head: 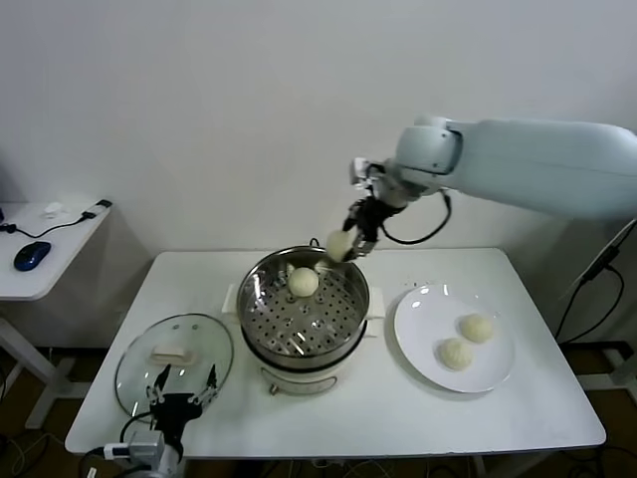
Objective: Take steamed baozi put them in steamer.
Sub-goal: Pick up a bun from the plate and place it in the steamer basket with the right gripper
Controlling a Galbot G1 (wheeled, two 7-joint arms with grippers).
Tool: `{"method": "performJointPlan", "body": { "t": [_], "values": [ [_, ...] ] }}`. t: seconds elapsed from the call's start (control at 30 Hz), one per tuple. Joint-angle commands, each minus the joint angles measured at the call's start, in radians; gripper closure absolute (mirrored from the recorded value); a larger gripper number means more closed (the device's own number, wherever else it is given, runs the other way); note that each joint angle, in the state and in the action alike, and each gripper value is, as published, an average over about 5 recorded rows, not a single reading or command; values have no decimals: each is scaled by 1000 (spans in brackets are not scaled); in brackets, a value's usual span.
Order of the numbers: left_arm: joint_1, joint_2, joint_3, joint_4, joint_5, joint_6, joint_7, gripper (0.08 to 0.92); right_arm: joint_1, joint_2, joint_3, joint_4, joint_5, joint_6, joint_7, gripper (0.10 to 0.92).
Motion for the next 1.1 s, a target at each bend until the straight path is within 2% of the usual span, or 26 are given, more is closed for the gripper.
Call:
{"method": "performJointPlan", "body": {
  "t": [0.03,0.23,0.43,0.93,1.0,1.1],
  "values": [
    [-2,0,1,-3,-1,0,0,177,-35,206,20,48,176,-111,137,389],
    [4,-9,18,-3,4,-6,-2,177,-188,268,3,-87,18,-127,157,389],
    [4,-13,28,6,7,-9,-4,177,-315,280,21,-188,-77,-133,168,389],
    [3,-10,26,15,9,-8,-4,177,-425,348,76,-319,-112,-116,157,388],
    [3,-10,27,14,9,-7,-4,177,-415,349,77,-322,-112,-107,143,369],
    [3,-11,27,14,10,-6,-3,177,-375,335,70,-308,-123,-71,97,300]
  ]
}}
